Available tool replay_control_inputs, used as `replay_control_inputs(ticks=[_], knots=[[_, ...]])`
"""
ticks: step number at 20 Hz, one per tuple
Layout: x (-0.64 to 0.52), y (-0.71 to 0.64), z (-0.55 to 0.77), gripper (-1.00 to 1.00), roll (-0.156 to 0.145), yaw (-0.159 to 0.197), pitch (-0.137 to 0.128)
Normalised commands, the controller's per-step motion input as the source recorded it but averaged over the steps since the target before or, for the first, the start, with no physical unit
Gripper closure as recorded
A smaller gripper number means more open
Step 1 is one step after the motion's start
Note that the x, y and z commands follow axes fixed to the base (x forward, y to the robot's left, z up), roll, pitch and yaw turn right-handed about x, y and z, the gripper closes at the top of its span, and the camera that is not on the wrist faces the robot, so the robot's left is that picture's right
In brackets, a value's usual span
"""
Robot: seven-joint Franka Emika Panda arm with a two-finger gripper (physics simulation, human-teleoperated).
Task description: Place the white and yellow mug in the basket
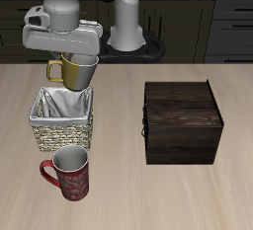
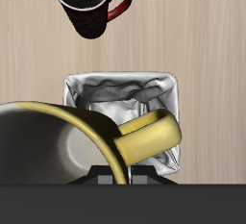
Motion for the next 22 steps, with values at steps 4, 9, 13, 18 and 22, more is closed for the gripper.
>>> replay_control_inputs(ticks=[4, 9, 13, 18, 22], knots=[[0.0, -0.05, -0.02, 1.0, 0.066, 0.063, -0.01], [0.05, -0.12, -0.06, 1.0, 0.006, 0.015, 0.009], [0.0, -0.13, -0.12, 1.0, -0.03, 0.002, 0.003], [0.0, -0.14, -0.11, 1.0, -0.037, -0.025, 0.006], [0.03, -0.02, -0.18, 1.0, -0.018, -0.015, 0.02]])
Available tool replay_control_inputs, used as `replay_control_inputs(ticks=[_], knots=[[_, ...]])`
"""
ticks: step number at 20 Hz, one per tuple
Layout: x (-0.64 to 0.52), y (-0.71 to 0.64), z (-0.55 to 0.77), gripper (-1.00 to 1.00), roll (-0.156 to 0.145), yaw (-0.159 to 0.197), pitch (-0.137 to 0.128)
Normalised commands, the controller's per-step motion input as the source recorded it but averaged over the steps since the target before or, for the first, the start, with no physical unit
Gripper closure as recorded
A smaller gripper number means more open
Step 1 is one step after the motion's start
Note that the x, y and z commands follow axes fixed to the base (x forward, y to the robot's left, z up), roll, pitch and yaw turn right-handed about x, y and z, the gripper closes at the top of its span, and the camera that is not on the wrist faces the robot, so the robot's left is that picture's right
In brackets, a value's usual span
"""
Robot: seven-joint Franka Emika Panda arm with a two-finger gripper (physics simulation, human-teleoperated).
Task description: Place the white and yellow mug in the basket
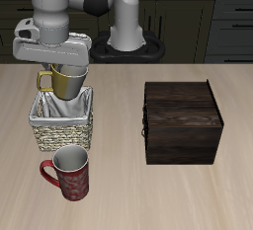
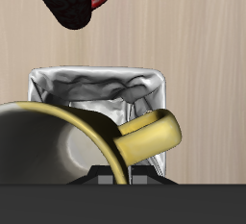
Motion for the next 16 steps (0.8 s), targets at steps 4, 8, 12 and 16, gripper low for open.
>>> replay_control_inputs(ticks=[4, 8, 12, 16], knots=[[0.04, -0.11, -0.41, 1.0, -0.045, -0.01, 0.046], [0.02, -0.04, -0.24, 1.0, -0.029, -0.002, 0.03], [0.03, -0.22, -0.27, 1.0, -0.109, -0.037, 0.048], [-0.02, 0.01, -0.1, -1.0, -0.02, -0.016, 0.013]])
